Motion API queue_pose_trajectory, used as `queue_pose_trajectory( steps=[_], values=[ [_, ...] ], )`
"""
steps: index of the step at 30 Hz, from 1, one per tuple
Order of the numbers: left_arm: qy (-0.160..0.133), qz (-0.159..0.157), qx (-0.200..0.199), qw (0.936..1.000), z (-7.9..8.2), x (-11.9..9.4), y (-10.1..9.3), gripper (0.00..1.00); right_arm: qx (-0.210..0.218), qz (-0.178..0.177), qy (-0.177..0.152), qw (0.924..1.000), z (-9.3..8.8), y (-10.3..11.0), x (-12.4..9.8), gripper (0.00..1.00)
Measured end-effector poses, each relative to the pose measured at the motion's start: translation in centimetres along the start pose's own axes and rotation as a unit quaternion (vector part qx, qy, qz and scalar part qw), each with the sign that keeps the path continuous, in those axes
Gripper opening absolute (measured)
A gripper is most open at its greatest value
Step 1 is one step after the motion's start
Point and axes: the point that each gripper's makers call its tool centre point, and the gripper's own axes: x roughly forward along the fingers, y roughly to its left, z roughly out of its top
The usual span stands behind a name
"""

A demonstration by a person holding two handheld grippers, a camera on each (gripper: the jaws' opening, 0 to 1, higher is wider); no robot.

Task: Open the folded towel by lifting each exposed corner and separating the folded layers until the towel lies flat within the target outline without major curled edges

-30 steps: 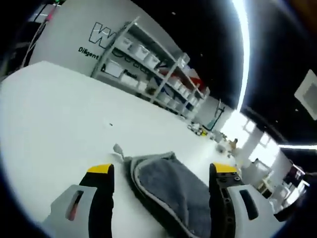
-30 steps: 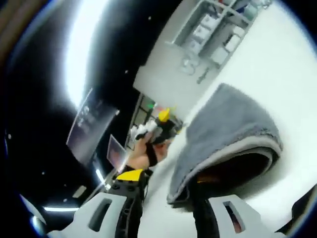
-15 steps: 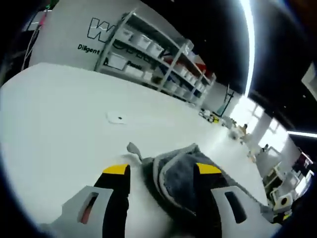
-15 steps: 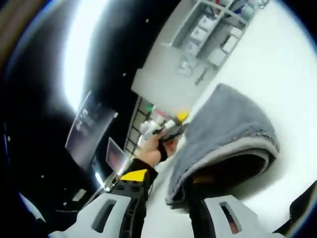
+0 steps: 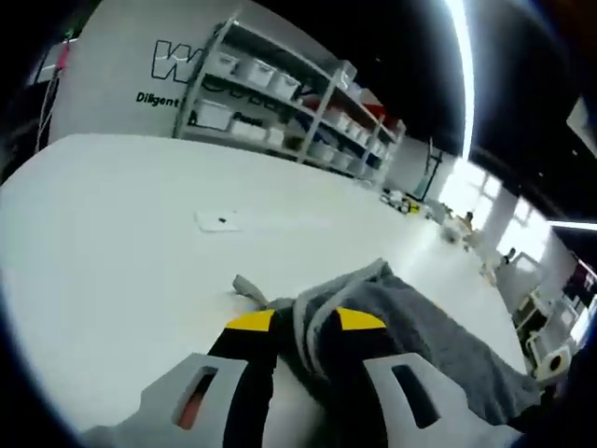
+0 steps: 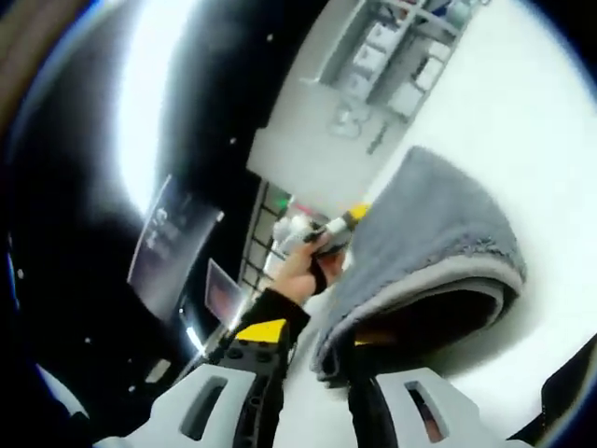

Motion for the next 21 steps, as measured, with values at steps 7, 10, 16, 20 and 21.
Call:
queue_pose_trajectory(
  steps=[7,10,16,20,21],
  values=[
    [-0.016,0.001,-0.01,0.9998,0.5,-0.3,0.2,0.06,0.007,-0.009,-0.005,0.9999,0.6,-0.5,-0.3,0.08],
    [-0.026,-0.005,-0.018,0.9995,1.2,-0.7,-0.2,0.05,0.012,-0.012,-0.018,0.9997,1.3,-0.8,-0.6,0.04],
    [-0.037,-0.007,-0.007,0.9993,2.3,-1.0,-1.3,0.04,0.034,0.001,-0.018,0.9992,0.6,-0.1,-0.1,0.08],
    [-0.039,-0.008,-0.012,0.9991,2.4,-1.0,-1.5,0.04,0.044,0.007,-0.005,0.999,-0.8,0.7,0.4,0.16],
    [-0.039,-0.009,-0.014,0.9991,2.4,-1.0,-1.5,0.04,0.049,0.009,0.001,0.9988,-1.2,0.9,0.6,0.16]
  ],
)
